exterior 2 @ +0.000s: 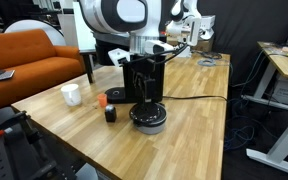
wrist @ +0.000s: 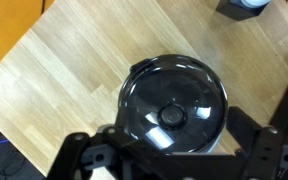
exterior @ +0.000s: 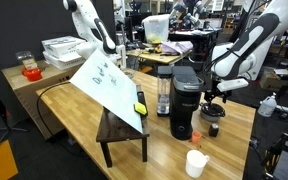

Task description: Place the lid on the small pot

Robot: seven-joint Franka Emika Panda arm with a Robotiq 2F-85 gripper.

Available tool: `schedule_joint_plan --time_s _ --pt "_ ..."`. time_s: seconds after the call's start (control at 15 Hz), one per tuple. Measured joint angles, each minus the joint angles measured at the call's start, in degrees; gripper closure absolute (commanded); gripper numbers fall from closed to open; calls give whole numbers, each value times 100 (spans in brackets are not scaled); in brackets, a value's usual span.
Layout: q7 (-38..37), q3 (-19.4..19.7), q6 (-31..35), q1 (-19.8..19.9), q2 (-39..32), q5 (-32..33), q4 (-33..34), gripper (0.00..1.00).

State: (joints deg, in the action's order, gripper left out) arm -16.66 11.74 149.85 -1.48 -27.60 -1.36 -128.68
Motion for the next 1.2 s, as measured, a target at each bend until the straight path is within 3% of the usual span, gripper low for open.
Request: schedule_joint_plan --time_s 0.27,0.67,0.87,1.2 --pt "-354 0 0 -122 237 55 -427 0" --pt "-1155 -61 286 -601 1303 86 -2176 0" --pt "-1516 -218 492 -654 1763 80 -2867 0" --pt "-1715 -286 569 -645 2059 65 -3183 0"
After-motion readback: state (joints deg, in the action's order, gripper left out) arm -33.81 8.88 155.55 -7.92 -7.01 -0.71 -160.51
